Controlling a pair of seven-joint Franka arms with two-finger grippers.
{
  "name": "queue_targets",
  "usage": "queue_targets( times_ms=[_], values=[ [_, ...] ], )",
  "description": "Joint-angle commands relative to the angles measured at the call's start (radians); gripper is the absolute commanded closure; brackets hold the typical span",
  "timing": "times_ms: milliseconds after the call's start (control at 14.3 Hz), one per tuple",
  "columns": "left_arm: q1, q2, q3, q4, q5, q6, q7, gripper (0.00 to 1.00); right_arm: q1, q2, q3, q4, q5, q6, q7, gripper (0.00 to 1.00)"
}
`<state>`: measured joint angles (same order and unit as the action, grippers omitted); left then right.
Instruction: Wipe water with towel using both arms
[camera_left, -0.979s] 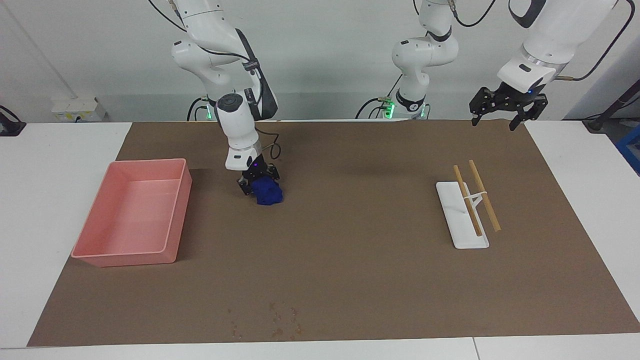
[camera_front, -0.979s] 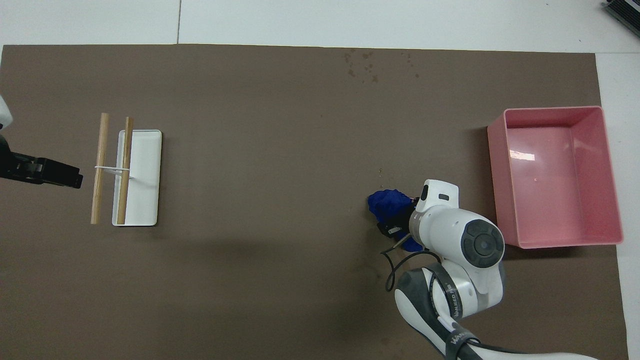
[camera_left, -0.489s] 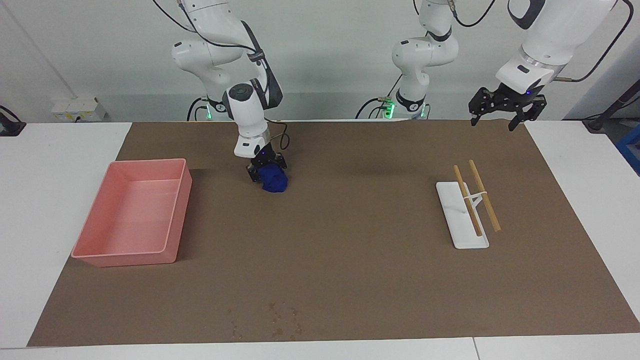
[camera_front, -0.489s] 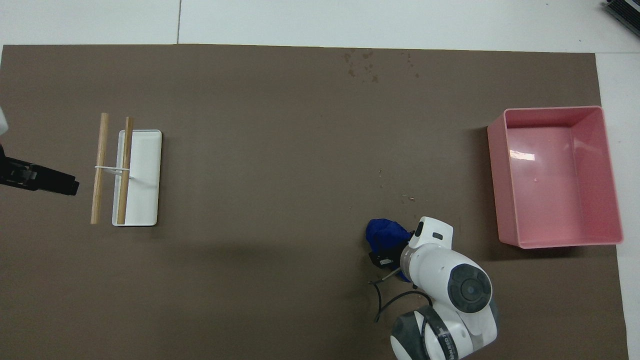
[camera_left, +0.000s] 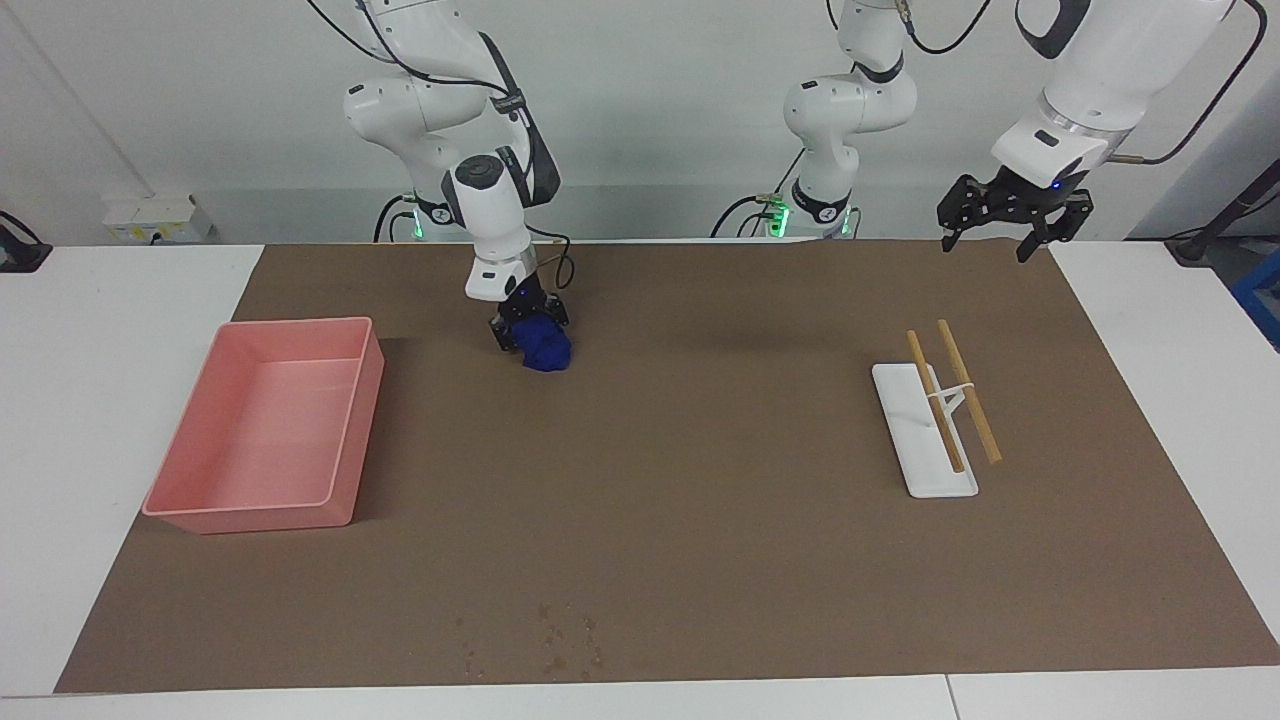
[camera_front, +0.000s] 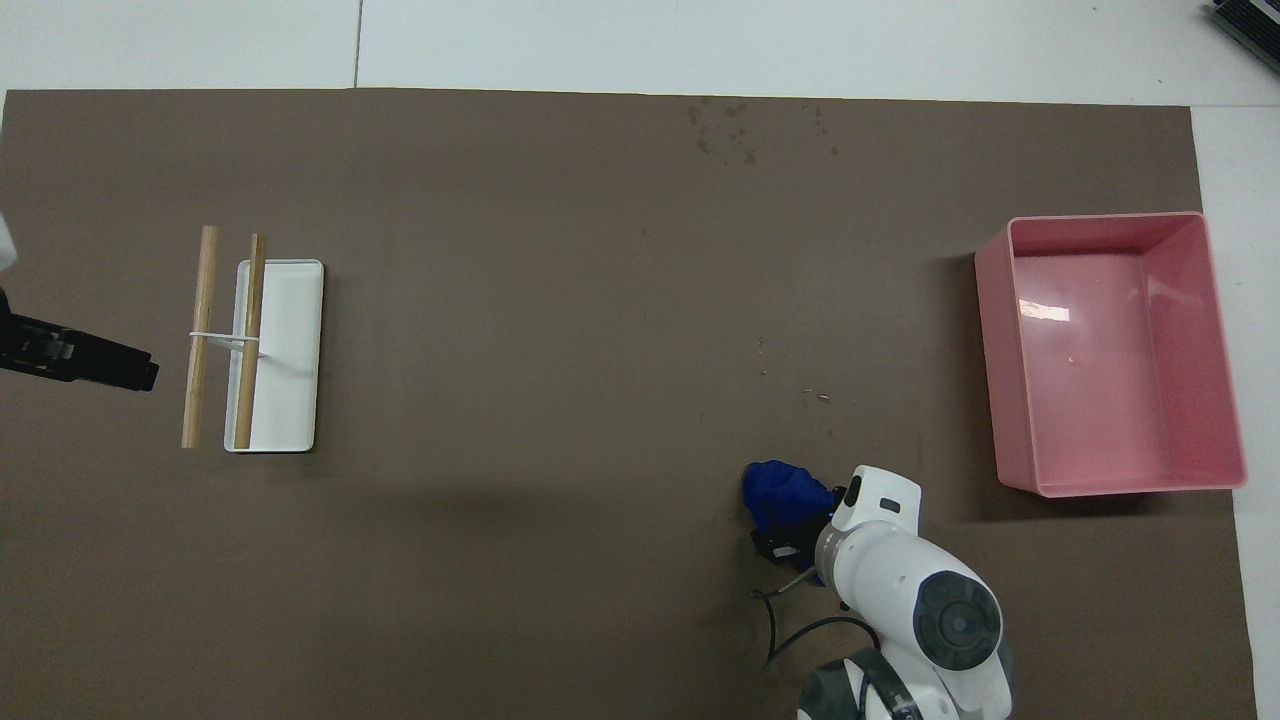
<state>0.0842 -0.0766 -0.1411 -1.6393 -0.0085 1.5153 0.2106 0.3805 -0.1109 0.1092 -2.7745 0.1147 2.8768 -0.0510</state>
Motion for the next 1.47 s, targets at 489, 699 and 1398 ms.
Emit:
queue_targets(
  times_ms=[489,699,1398],
  values=[
    [-0.072,-0.023,0.009,-0.033,0.021,0.013,0.010,0.00,-0.020,-0.159,0.007,-0.212,-0.020,0.006,-0.006,1.00],
    [-0.067,-0.023,0.009,-0.033,0.021,0.014,0.010,0.00,-0.020,-0.153,0.006,-0.205,-0.020,0.007,-0.003,1.00],
    [-0.064,-0.023,0.009,-0.033,0.021,0.016,0.010,0.00,-0.123,0.203,0.006,0.333,-0.020,-0.077,-0.105,1.00]
  ],
)
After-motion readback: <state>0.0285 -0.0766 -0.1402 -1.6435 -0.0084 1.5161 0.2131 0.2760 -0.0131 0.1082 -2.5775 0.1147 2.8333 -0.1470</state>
